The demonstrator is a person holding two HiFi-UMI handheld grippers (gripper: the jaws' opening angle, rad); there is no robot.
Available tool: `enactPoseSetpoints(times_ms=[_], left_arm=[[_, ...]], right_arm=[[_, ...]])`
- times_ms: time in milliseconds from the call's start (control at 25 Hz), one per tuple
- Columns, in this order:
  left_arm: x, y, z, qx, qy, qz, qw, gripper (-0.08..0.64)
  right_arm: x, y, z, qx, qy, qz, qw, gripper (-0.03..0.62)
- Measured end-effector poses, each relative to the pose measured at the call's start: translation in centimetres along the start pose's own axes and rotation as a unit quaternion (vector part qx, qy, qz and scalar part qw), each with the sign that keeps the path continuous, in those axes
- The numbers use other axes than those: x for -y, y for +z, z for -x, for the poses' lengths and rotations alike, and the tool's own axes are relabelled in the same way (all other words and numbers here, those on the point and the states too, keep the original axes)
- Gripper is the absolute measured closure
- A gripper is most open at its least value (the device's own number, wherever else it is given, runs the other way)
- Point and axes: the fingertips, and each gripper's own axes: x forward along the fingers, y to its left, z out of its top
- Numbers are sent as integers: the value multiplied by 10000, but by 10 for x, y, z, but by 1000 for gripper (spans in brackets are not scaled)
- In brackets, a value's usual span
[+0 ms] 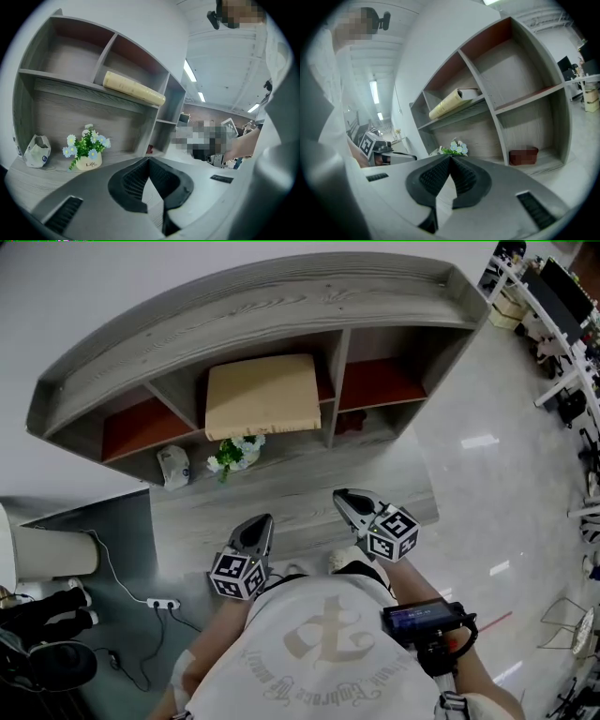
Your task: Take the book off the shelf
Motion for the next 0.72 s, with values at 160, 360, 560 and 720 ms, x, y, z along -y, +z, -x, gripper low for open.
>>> enactPoseSetpoints(times_ms=[160,360,560,720], left_arm=[[1,6,-6,1,79,-39,10000,558],[-5,16,-14,14,231,-217,9995,558],[-8,31,-21,67,413,-441,9982,558],[-13,51,-23,228,645,-599,9959,558]], right_arm=[[10,5,-5,19,79,-34,10000,588],[23,10,-14,68,187,-54,9998,588],[35,14,-22,89,334,-73,9994,588],[45,22,-26,143,455,-77,9988,588]])
